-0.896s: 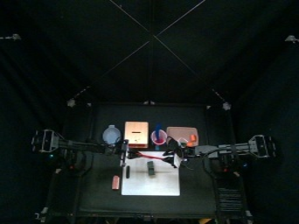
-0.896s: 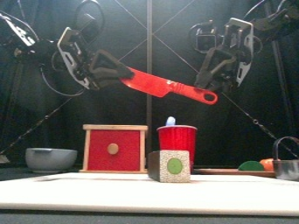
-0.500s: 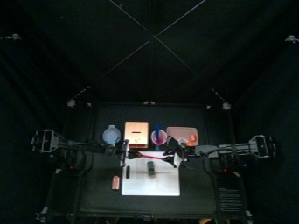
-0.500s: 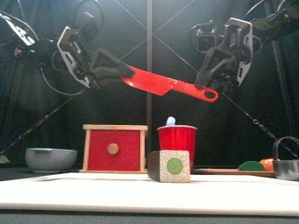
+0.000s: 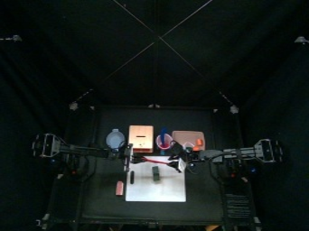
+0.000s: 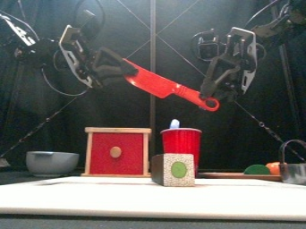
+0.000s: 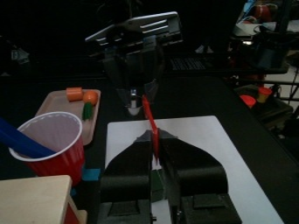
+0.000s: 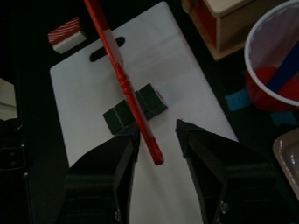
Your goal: Cut sushi roll
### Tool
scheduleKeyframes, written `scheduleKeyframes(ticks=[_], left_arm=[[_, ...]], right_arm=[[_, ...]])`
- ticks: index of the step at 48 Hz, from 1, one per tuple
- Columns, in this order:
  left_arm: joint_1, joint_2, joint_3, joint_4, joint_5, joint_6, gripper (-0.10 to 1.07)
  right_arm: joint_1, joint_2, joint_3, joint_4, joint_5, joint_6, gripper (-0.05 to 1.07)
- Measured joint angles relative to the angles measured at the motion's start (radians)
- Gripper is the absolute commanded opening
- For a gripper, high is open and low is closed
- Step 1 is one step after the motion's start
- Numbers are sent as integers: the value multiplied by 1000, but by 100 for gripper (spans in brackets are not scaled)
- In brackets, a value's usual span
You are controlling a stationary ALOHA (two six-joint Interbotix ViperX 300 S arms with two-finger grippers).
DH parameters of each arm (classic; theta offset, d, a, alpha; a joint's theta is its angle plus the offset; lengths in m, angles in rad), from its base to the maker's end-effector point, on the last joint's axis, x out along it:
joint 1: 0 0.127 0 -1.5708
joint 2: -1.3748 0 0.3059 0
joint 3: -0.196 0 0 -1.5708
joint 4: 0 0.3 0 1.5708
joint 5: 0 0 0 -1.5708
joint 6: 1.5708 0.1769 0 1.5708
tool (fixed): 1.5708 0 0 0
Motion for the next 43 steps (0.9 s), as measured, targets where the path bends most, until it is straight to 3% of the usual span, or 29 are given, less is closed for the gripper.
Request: scheduleKeyframes(ticks=[11,28,43], left_arm=[[-5,-2,0,0,-2,3,42],[-5,-2,0,-5,-8,44,42],[-5,-2,12,-25,-15,63,41]], right_arm=[[2,6,-15,-37,8,2,75],[2,8,-17,-34,28,0,58],[5,0,-21,-34,43,2,54]])
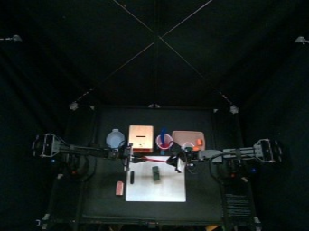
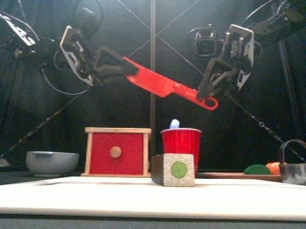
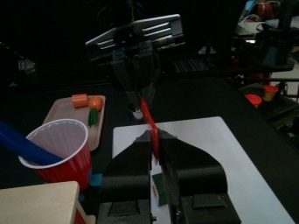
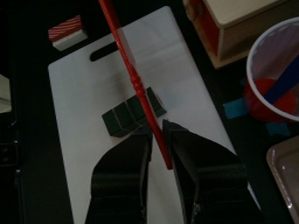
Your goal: Cut sushi roll
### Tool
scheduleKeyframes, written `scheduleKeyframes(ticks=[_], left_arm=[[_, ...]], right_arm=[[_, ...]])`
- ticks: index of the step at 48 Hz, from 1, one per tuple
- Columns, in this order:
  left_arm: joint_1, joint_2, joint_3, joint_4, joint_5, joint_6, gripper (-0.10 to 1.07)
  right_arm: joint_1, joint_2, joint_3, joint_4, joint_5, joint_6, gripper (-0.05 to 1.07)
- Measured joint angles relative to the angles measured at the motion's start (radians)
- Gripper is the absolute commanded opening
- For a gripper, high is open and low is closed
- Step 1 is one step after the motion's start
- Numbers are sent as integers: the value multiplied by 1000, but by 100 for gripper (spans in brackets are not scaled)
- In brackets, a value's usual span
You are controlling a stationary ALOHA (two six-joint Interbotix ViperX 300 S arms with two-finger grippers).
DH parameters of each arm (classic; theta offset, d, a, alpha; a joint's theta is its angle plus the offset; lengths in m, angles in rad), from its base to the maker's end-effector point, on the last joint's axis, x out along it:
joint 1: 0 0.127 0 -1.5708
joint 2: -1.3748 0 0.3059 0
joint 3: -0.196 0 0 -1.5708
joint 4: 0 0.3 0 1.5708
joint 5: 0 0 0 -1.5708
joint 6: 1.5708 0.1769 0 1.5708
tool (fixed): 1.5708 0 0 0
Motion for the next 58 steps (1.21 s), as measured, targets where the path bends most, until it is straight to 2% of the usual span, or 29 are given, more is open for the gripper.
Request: scheduleKeyframes(ticks=[9,24,32,45,52,58], left_arm=[[-3,3,23,-18,-5,0,41],[-37,74,9,-41,-15,0,41],[-44,124,-3,-80,-12,5,40],[-57,173,-20,-94,-2,5,40],[-86,187,-17,-163,15,6,40],[-115,190,-11,-249,20,51,40]], right_arm=[[0,-63,2,-2,15,-2,46],[-2,-156,49,-11,5,-2,45],[-2,-163,69,-28,-14,-2,45],[-2,-161,95,-28,-26,-3,45],[-2,-133,114,-29,-67,-3,45],[-2,-109,135,-32,-124,-3,45]])
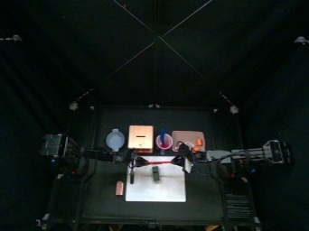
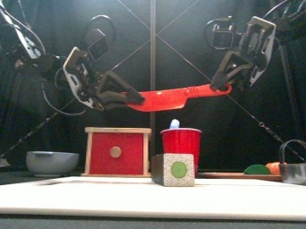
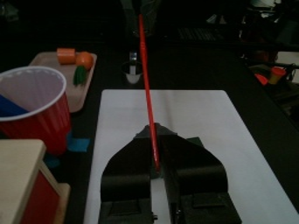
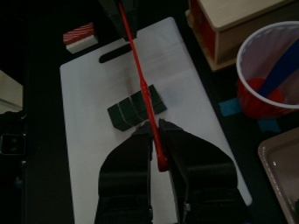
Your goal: Cut sushi roll
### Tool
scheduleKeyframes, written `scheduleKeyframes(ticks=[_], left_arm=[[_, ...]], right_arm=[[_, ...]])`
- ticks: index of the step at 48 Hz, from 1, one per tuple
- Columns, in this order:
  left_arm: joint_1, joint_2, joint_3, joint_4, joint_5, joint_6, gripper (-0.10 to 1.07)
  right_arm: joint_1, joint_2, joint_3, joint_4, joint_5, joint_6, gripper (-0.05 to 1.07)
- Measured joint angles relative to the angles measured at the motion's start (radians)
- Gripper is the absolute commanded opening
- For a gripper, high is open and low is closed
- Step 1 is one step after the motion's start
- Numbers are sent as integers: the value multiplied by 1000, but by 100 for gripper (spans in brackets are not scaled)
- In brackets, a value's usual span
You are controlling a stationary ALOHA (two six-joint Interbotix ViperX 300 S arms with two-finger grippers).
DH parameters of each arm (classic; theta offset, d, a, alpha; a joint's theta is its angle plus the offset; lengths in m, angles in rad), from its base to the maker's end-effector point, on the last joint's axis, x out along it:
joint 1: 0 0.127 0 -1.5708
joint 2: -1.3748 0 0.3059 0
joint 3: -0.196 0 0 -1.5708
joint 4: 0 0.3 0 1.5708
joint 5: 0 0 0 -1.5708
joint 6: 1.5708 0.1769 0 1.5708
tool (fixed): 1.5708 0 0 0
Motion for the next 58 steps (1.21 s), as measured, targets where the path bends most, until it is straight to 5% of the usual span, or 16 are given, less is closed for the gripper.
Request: scheduleKeyframes(ticks=[14,26,40,58], left_arm=[[-86,0,12,-256,-28,206,40],[-155,28,25,-433,-89,284,40],[-189,152,-18,-471,-86,288,40],[-193,184,-52,-476,-37,291,40]], right_arm=[[25,11,78,-26,-198,0,45],[32,51,101,-28,-267,0,45],[38,147,103,-20,-261,0,45],[44,161,103,-21,-245,0,45]])
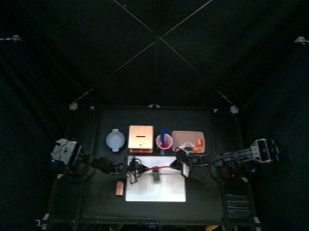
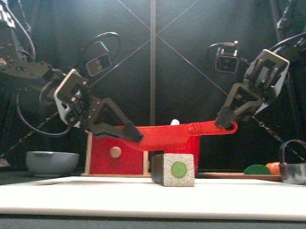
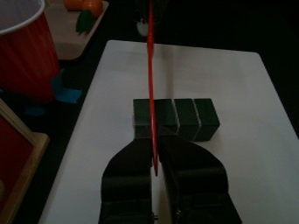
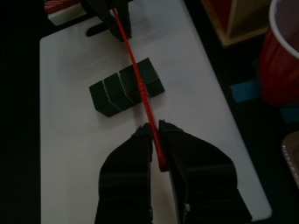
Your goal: Cut sushi roll
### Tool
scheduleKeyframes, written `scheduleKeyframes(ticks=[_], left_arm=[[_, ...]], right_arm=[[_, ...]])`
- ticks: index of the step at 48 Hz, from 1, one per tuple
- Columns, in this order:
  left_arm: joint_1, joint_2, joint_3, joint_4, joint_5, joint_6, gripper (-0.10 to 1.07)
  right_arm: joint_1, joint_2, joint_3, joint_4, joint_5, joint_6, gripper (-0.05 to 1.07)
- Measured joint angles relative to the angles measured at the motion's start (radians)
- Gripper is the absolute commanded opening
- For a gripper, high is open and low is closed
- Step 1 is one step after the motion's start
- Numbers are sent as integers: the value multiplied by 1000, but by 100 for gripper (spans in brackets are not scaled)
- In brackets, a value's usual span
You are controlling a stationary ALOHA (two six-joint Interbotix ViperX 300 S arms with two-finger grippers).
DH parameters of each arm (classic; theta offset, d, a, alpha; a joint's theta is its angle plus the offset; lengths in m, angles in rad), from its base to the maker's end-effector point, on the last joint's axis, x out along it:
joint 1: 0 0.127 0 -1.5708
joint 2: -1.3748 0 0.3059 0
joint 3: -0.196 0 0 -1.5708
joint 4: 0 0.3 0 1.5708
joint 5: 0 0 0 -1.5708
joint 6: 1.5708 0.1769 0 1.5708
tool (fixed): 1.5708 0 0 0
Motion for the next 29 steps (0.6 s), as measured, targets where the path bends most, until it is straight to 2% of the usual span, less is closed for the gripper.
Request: scheduleKeyframes(ticks=[29], left_arm=[[-2,25,-15,-6,23,2,40]], right_arm=[[2,12,2,-3,5,0,45]])
